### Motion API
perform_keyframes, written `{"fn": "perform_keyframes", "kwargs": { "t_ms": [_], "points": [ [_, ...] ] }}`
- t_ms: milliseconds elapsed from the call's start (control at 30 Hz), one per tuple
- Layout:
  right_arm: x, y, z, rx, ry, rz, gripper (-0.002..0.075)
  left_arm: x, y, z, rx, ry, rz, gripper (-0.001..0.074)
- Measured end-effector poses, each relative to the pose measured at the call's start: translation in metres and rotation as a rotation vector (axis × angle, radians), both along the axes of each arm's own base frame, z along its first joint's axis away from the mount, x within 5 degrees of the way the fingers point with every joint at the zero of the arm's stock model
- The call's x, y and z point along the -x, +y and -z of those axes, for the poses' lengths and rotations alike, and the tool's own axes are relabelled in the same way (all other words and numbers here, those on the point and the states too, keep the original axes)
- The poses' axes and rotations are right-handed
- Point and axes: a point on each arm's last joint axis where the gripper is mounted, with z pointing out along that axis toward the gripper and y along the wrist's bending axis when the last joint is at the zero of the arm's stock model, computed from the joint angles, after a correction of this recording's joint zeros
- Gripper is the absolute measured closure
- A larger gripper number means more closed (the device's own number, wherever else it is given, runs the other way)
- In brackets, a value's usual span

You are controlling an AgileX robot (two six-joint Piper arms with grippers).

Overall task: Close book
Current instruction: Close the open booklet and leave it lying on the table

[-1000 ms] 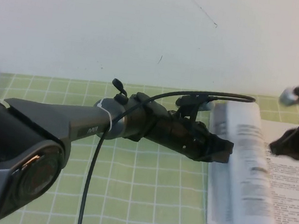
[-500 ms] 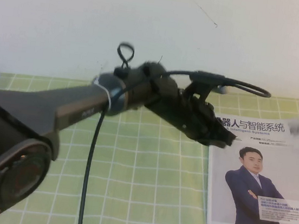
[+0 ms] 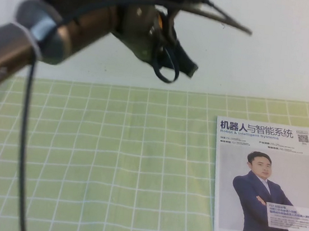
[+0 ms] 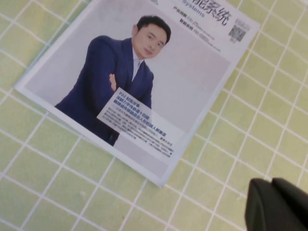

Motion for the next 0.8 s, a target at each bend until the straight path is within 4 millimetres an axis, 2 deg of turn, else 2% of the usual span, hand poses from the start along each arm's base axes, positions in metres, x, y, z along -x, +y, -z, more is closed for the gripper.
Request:
{"fn": "perform_keyframes", "kwargs": {
  "t_ms": [133,267,500,667,800],
  "points": [
    [0.04,-0.004,0.01,-0.005,-0.104,0.011,0.0729,0.023,0.016,-0.032,0.07,-0.109,-0.006,0.0738],
    [0.078,-0.006,0.027,-0.01,-0.179,0.012,0.0729,0.053,0.041,-0.036,0.099,-0.2,-0.036,0.0738],
    [0.125,-0.007,0.055,-0.071,-0.282,0.047,0.0729,0.125,0.089,-0.004,0.12,-0.327,-0.01,0.0738],
    [0.144,-0.008,0.069,-0.127,-0.335,0.091,0.0729,0.169,0.113,0.028,0.133,-0.382,0.059,0.0738],
    [0.15,-0.008,0.072,-0.155,-0.359,0.105,0.0729,0.193,0.124,0.044,0.154,-0.445,0.119,0.0738]
  ]
}}
